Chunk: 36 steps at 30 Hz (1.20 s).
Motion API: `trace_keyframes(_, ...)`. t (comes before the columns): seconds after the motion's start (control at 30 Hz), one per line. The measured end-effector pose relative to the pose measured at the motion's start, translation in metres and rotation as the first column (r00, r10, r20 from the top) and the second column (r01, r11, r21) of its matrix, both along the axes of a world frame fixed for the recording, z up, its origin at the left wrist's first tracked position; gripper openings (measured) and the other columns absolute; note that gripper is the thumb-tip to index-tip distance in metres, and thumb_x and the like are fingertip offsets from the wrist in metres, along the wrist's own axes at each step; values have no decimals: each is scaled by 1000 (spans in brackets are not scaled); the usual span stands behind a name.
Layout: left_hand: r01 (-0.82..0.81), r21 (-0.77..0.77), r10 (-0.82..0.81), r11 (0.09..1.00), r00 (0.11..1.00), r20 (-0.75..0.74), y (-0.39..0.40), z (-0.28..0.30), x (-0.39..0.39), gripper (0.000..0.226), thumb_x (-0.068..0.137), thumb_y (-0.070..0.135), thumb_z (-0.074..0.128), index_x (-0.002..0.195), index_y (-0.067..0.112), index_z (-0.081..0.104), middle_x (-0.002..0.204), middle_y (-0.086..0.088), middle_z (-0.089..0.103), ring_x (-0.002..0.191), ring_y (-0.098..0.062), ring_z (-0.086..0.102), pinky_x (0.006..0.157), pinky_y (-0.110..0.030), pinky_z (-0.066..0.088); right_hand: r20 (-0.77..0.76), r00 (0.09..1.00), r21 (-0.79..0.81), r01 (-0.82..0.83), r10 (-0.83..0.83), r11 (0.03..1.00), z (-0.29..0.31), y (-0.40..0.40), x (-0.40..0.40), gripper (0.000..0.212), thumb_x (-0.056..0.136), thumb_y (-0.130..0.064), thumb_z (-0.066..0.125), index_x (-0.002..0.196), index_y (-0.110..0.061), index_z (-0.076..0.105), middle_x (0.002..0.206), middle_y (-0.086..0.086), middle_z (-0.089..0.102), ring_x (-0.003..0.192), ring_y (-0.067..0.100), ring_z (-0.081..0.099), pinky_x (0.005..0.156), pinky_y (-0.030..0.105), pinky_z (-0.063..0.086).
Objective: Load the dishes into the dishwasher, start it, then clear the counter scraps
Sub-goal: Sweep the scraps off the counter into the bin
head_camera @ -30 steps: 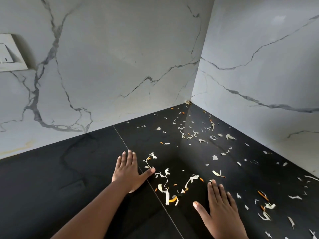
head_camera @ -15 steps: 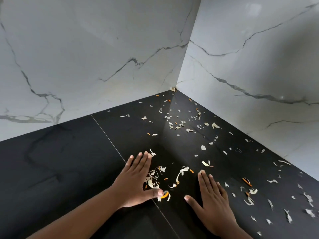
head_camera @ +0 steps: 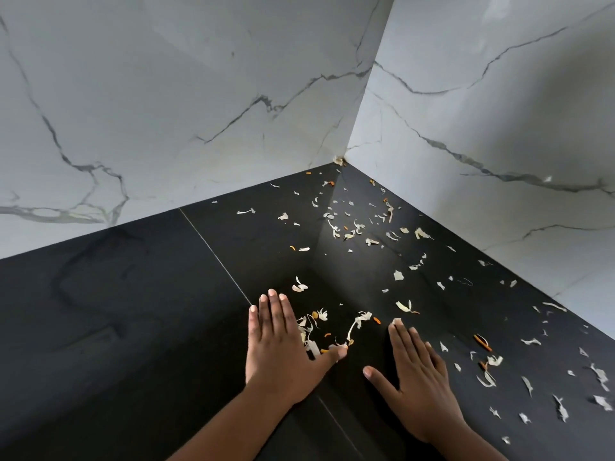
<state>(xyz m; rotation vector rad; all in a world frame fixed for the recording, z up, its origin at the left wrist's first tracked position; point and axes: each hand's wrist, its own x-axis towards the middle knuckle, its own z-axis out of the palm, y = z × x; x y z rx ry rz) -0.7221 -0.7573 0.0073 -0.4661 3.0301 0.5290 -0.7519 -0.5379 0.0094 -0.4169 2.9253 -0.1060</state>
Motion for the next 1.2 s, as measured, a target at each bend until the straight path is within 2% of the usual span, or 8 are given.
trace_keyframes(0.13, 62, 160, -51, 985, 996, -72, -21, 17, -22, 122, 64, 93, 5, 148, 9, -22, 155, -5, -29, 140, -17, -32, 113, -35, -22, -26, 1000, -21, 5, -6, 1000, 2, 0, -2, 108, 58, -91, -17, 147, -31, -24, 151, -17, -32, 138, 3, -31, 117, 30, -14)
trace_keyframes(0.27, 177, 24, -170, 984, 970, -175, -100, 29, -68, 113, 69, 89, 0, 150, 12, -18, 151, 0, -27, 142, -16, -25, 115, -35, -17, -54, 999, -20, 5, -6, 1000, 1, -3, -4, 110, 52, -92, -22, 144, -32, -26, 149, -18, -34, 139, 4, -29, 110, 22, -22)
trace_keyframes(0.43, 186, -130, -191, 974, 981, -31, -198, 20, -131, 113, 71, 89, 7, 152, 12, -11, 159, -6, -16, 146, -18, -17, 120, -38, -7, 41, 998, -4, 53, -52, 999, -2, -2, -4, 92, 83, -82, 25, 148, -17, 36, 155, -4, 31, 141, 11, 19, 114, 21, -4)
trace_keyframes(0.63, 218, -193, -205, 956, 975, 90, -249, 19, -179, 105, 74, 79, 15, 154, 12, -2, 161, -5, -6, 148, -17, -3, 121, -35, 3, -32, 999, 3, 22, -22, 1000, -8, 0, -8, 92, 82, -82, 29, 145, -16, 41, 152, -1, 36, 140, 11, 23, 112, 24, 5)
trace_keyframes(0.73, 223, -208, -195, 952, 970, 145, -252, 13, -193, 105, 74, 81, 17, 154, 15, 1, 161, 0, -5, 148, -17, -1, 121, -36, 5, -50, 999, -26, 11, -13, 1000, -13, 1, -9, 93, 80, -83, 32, 147, -19, 37, 156, -4, 28, 146, 10, 11, 112, 25, 7)
trace_keyframes(0.9, 250, -191, -231, 949, 966, 118, -213, 5, -197, 115, 68, 86, 3, 153, 9, -4, 160, -10, -9, 148, -21, -10, 120, -37, -4, 5, 1000, -7, 29, -29, 1000, -10, 0, -10, 94, 81, -84, 28, 147, -18, 37, 155, -3, 31, 143, 14, 18, 112, 23, 4)
trace_keyframes(1.03, 465, -138, -457, 874, 885, 89, -154, 3, -164, 128, 57, 96, -8, 153, 11, -7, 161, -6, -8, 147, -16, -10, 119, -30, -5, 10, 1000, 26, 15, -15, 1000, 0, -2, -12, 108, 57, -95, -12, 145, -34, -26, 150, -19, -34, 139, 5, -32, 100, 16, -33)
trace_keyframes(1.2, 627, -45, -626, 778, 779, 44, -89, 16, -84, 103, 77, 80, 25, 151, 20, -14, 148, 11, -24, 131, -2, -26, 95, -6, -28, 6, 1000, -1, 10, -10, 1000, 4, -2, -6, 106, 52, -93, -20, 140, -36, -31, 146, -22, -38, 135, -1, -36, 110, 23, -23)
